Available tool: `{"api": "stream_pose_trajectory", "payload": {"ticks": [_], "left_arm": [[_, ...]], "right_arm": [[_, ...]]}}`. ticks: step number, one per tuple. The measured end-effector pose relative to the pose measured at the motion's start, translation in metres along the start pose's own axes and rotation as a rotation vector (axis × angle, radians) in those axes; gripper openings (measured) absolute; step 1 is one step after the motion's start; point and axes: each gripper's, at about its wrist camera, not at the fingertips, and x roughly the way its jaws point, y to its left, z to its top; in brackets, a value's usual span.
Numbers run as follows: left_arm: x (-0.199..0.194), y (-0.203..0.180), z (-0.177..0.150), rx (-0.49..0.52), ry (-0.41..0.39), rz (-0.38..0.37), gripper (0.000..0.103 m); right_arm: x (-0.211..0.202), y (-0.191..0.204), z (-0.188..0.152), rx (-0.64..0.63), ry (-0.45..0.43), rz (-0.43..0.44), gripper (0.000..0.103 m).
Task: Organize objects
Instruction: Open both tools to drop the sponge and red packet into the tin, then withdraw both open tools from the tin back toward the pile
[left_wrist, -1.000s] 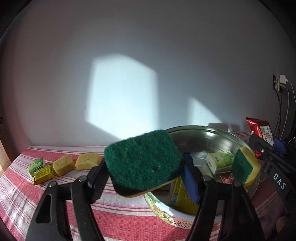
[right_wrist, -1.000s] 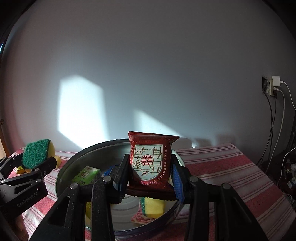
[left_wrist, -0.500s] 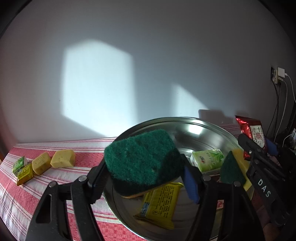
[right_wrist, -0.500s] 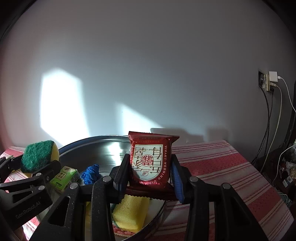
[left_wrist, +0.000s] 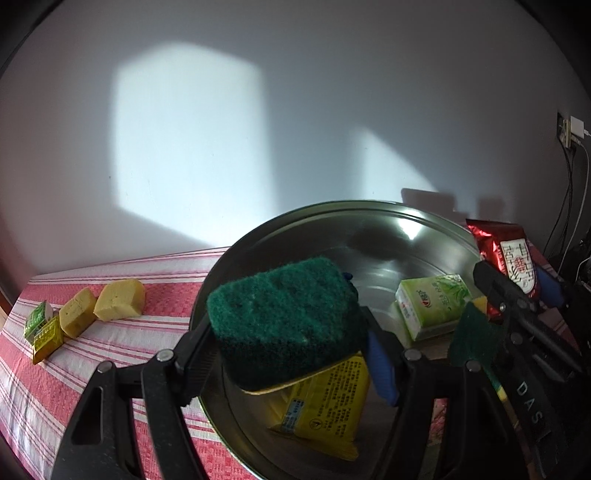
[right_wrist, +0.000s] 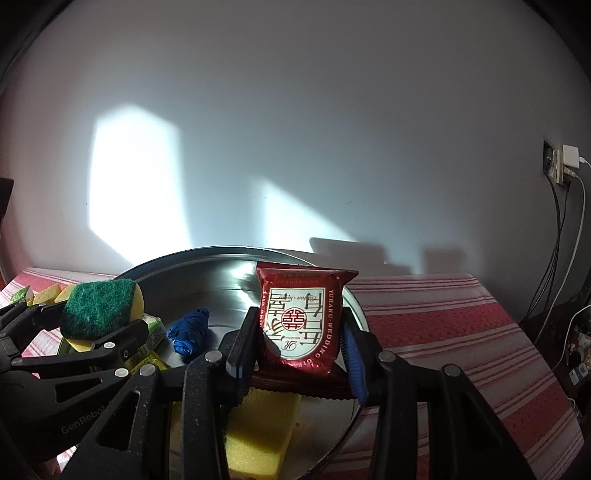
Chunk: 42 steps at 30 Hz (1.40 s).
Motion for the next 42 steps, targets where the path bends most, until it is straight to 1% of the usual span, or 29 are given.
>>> {"api": "stream_pose_trajectory", "payload": {"ticks": [3,5,8,9,10,11,12,13,14,15,16,19,21,25,27,28,31,34,37,39,42], "left_arm": [[0.005,-0.002,-0.001,0.008,0.014,0.006,0.072],[0.009,-0.004,-0.002,0.008,0.026,0.001,0.075],[0.008,0.0,-0.002,-0.007,0.03,0.025,0.077],[0.008,0.002,-0.001,-0.014,0.031,0.027,0.082],[0.006,0.004,0.0,-0.028,0.032,0.028,0.089],[0.006,0.008,0.001,-0.048,0.032,0.026,0.092],[0.004,0.013,0.002,-0.07,0.028,0.02,0.099],[0.001,0.016,0.002,-0.09,0.019,0.01,0.103],[-0.002,0.019,0.003,-0.104,0.006,-0.008,0.103],[-0.004,0.02,0.003,-0.109,-0.002,-0.025,0.103],[-0.007,0.021,0.004,-0.109,-0.01,-0.033,0.103],[-0.016,0.019,0.004,-0.091,-0.047,-0.018,0.103],[-0.021,0.019,0.003,-0.075,-0.068,0.004,0.103],[-0.031,0.027,0.0,-0.057,-0.124,0.015,0.103],[-0.037,0.031,-0.002,-0.042,-0.156,0.039,0.103],[-0.039,0.034,-0.003,-0.037,-0.168,0.048,0.103],[-0.045,0.046,-0.01,-0.044,-0.189,0.064,0.103],[-0.046,0.06,-0.02,-0.059,-0.201,0.102,0.103],[-0.044,0.073,-0.03,-0.067,-0.206,0.135,0.103],[-0.045,0.082,-0.038,-0.068,-0.223,0.166,0.103],[-0.048,0.092,-0.048,-0.058,-0.249,0.221,0.102]], "right_arm": [[-0.004,0.002,-0.001,-0.02,0.006,0.007,0.044],[-0.006,0.002,-0.001,-0.029,0.005,0.025,0.045],[-0.007,0.0,-0.002,-0.03,0.012,0.045,0.05],[-0.007,-0.002,-0.002,-0.019,0.023,0.049,0.054],[-0.007,-0.005,-0.002,-0.001,0.029,0.053,0.058],[-0.008,-0.009,-0.002,0.02,0.027,0.063,0.059],[-0.013,-0.012,-0.001,0.041,0.015,0.075,0.062],[-0.018,-0.015,-0.001,0.062,-0.002,0.082,0.064],[-0.023,-0.02,0.0,0.079,-0.025,0.089,0.066],[-0.029,-0.022,0.001,0.092,-0.051,0.097,0.072],[-0.035,-0.023,0.001,0.098,-0.079,0.098,0.076],[-0.048,-0.023,0.002,0.08,-0.14,0.087,0.077],[-0.051,-0.021,0.002,0.06,-0.155,0.067,0.077],[-0.056,-0.019,0.002,0.049,-0.174,0.052,0.077],[-0.063,-0.019,0.002,0.047,-0.199,0.044,0.077],[-0.059,-0.02,0.003,0.048,-0.208,0.044,0.077],[-0.066,-0.021,0.0,0.07,-0.239,0.046,0.077],[-0.069,-0.021,-0.003,0.09,-0.272,0.043,0.077],[-0.071,-0.019,-0.006,0.092,-0.278,0.02,0.077],[-0.07,-0.017,-0.006,0.093,-0.268,0.019,0.077],[-0.077,-0.015,-0.008,0.096,-0.285,0.008,0.077]]}}
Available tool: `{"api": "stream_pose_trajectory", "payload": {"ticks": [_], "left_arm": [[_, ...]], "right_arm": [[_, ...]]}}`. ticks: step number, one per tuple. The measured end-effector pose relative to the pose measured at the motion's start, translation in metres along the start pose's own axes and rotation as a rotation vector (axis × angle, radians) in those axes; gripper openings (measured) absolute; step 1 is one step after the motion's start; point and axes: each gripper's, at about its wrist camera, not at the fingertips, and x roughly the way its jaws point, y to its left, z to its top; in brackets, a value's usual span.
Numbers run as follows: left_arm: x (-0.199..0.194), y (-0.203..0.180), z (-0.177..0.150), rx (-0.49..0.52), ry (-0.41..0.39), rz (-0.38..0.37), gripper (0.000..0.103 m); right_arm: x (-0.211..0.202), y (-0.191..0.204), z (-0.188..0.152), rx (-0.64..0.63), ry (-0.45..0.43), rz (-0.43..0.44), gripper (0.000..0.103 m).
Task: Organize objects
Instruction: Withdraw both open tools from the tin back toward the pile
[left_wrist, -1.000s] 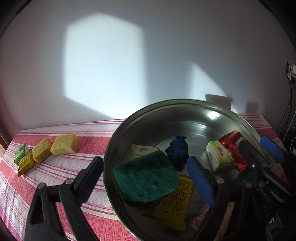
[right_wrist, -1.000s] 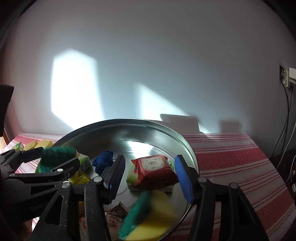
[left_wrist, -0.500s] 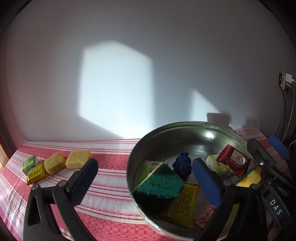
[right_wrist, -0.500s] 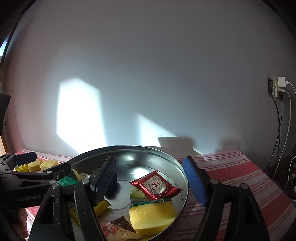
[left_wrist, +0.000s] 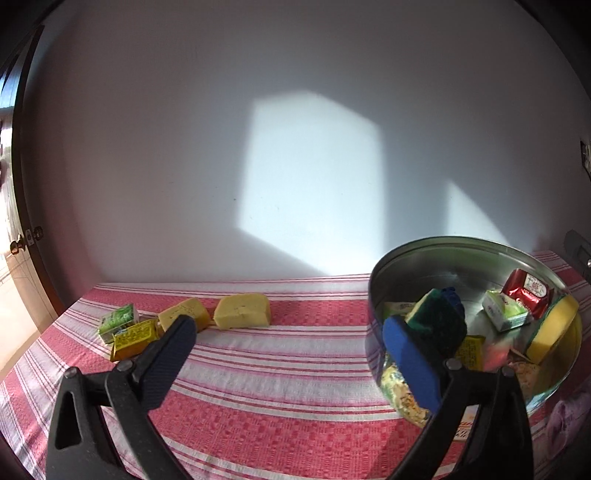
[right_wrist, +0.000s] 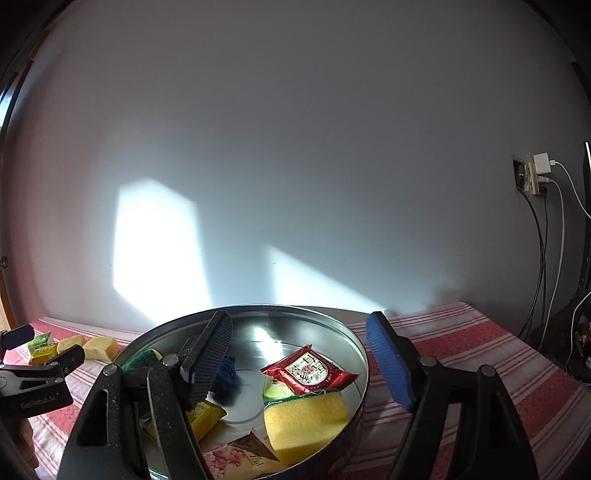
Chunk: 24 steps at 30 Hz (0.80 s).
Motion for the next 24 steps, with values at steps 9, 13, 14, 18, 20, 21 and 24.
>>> {"api": "stream_pose_trajectory", "payload": {"ticks": [9,13,14,18,20,21,24], "left_arm": [[0.008,0.034,-0.011,-0.014,0.026,0.021,0.102],[0.014,0.048,-0.013,-0.04,0.051,0.026,0.102],[0.015,0.051,-0.013,-0.044,0.059,0.026,0.102],[0.022,0.066,-0.016,-0.046,0.075,0.049,0.102],[0.025,0.073,-0.017,-0.048,0.081,0.061,0.102],[0.027,0.077,-0.017,-0.052,0.085,0.067,0.102],[0.031,0.092,-0.019,-0.063,0.094,0.085,0.102]], "right_arm": [[-0.011,0.018,-0.003,-0.021,-0.004,-0.04,0.077],[-0.018,0.031,-0.004,-0.032,-0.004,-0.019,0.077],[-0.019,0.034,-0.005,-0.032,-0.002,-0.013,0.077],[-0.021,0.049,-0.007,-0.04,0.015,0.021,0.077],[-0.021,0.058,-0.008,-0.051,0.024,0.039,0.077],[-0.02,0.062,-0.008,-0.053,0.03,0.045,0.077],[-0.019,0.075,-0.011,-0.035,0.042,0.077,0.077]]}}
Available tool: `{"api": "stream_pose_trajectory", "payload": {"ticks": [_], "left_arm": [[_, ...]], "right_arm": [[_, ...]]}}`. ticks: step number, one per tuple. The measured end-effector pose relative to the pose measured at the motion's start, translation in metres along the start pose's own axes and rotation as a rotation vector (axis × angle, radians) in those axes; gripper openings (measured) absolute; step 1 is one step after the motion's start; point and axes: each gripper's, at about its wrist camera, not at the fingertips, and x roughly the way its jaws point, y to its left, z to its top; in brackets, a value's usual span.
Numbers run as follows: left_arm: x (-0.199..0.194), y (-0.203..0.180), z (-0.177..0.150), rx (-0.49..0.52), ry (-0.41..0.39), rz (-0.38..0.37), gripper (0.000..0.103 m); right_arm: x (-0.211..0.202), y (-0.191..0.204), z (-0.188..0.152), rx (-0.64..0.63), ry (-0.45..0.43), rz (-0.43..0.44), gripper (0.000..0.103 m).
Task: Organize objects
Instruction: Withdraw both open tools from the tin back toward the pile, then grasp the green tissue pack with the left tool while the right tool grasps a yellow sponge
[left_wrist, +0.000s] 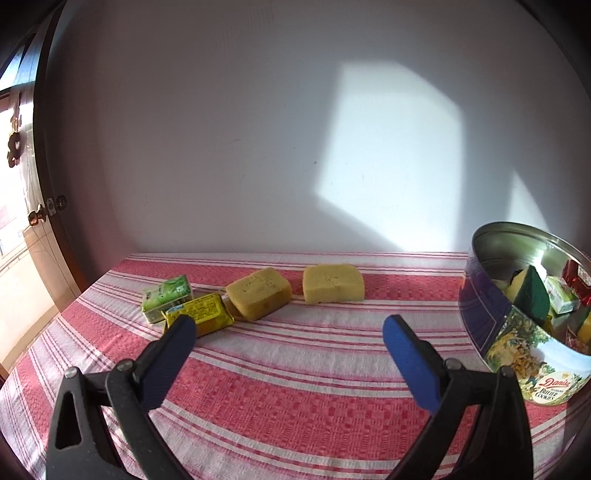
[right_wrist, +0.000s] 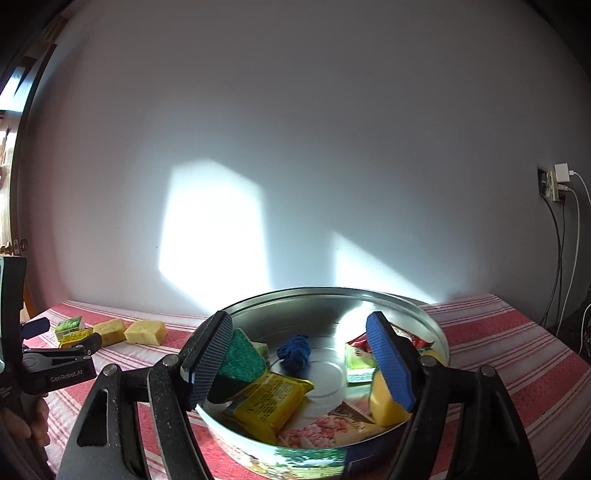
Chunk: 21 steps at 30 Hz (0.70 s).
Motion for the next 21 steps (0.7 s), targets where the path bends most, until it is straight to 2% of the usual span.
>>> {"api": "stream_pose_trajectory", "payload": {"ticks": [13,21], "left_arm": [[0.02,0.054,0.001,-0.043,0.035,0.044,0.101],[0.044,0.108,0.001,-0.123,0.094,0.093,0.101]], "right_arm": [[0.025,0.08,-0.003,-0.017,0.051,0.128,0.077],[0.052,0.142,-0.005,-0.077,0.101,0.189,0.077]]}}
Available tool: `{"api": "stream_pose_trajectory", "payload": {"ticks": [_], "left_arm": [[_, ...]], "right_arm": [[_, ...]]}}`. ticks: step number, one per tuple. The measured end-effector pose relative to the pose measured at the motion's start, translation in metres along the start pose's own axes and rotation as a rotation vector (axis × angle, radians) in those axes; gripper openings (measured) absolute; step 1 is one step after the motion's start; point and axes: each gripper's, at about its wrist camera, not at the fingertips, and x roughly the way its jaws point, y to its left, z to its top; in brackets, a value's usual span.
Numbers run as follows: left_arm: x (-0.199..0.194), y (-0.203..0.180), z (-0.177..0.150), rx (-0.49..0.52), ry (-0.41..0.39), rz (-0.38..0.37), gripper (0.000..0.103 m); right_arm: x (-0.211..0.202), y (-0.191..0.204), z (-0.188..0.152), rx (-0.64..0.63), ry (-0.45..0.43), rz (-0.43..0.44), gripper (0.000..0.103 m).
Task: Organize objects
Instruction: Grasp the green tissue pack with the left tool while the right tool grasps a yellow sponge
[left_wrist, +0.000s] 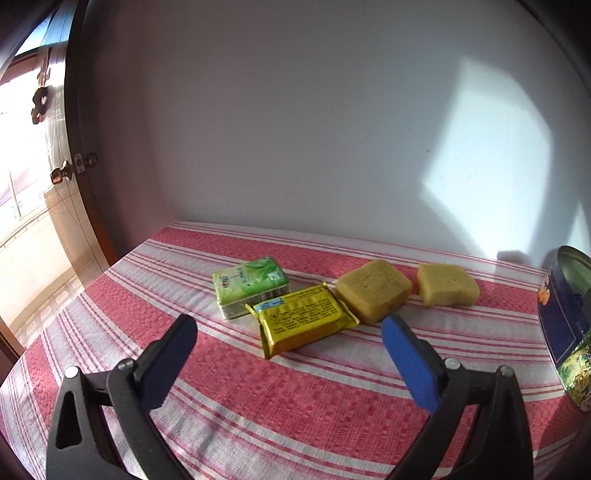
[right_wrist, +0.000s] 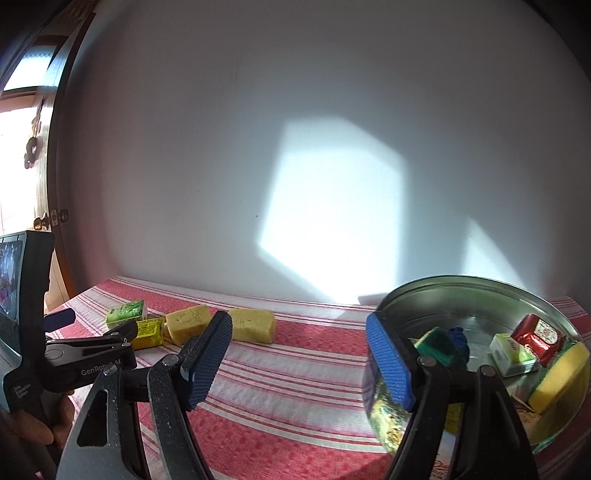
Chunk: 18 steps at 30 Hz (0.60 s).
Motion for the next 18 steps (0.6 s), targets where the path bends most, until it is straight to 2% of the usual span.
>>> {"api": "stream_pose_trajectory", "payload": {"ticks": [3,10,18], "left_arm": [[0.013,0.021,0.004,-0.034,0.021,0.025,0.101],[0.044,0.062,0.014,-0.086,0.07,0.072,0.101],[0.071,0.088,0.023,-0.117,0.105,0.085,0.101]], "right_arm": [[0.021,0.016,0.003,-0.014,0.055,0.017,0.077],[0.081,0.034,0.005,0.013,0.246,0.054,0.077],[0.144,0.048,0.0,0.041,0.462,0.07,0.077]]}}
